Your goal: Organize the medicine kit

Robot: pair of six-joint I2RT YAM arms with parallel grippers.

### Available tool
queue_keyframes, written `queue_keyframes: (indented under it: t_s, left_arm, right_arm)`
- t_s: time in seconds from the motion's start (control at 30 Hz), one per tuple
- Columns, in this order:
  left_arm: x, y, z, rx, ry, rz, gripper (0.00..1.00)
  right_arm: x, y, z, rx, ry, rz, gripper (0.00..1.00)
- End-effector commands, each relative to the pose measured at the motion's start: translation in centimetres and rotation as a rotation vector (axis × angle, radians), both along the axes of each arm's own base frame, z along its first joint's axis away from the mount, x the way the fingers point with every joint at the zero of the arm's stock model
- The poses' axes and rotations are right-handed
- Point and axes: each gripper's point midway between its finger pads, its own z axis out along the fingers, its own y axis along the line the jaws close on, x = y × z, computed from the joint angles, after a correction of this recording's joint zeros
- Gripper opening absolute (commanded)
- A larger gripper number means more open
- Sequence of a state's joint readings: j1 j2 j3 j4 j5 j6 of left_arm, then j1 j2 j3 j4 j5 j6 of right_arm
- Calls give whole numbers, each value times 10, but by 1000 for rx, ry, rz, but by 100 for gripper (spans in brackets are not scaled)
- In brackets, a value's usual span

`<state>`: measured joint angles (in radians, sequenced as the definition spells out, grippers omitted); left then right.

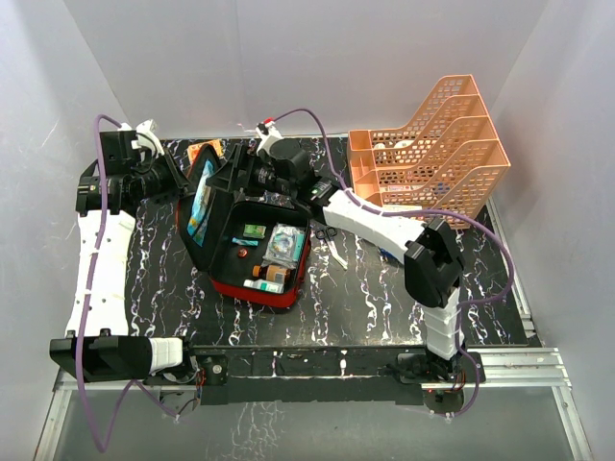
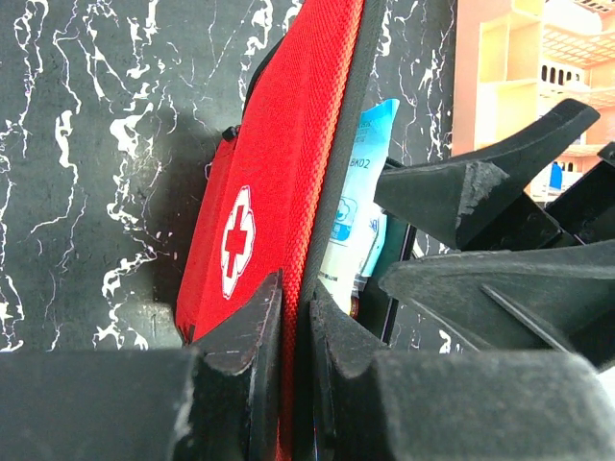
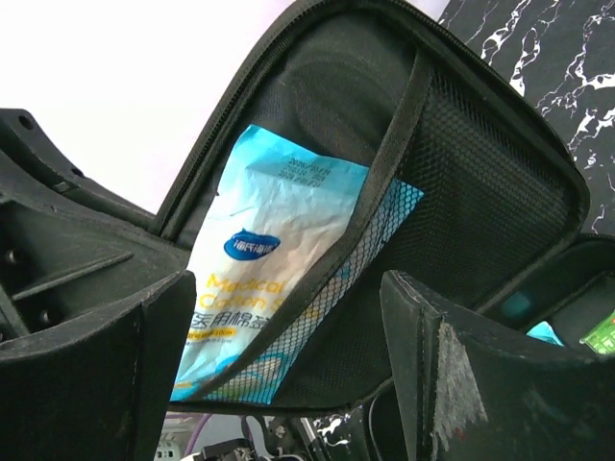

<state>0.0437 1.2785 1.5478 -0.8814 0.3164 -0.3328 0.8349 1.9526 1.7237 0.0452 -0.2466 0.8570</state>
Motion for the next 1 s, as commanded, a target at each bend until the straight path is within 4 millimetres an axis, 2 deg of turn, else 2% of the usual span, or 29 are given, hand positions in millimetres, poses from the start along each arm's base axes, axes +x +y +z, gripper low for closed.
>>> queue_keyframes:
  t_s: [0.0,0.47,0.6,0.97]
  left_arm:
    - [-3,-9,28,-34,-111,-33,0]
    - [-4,-12,27,-44,-106,-44,0]
    - [-5,-12,28,-46,-109,-44,0]
    - [-5,-12,28,-45,-111,-46,0]
  right_arm:
    - [0,13,20,27,-56,38,76]
    - [-21,24,36,184,-55,162,77]
    - [-17,25,24,164,-23,137,75]
    - [14,18,-35,-2,61,-31,60]
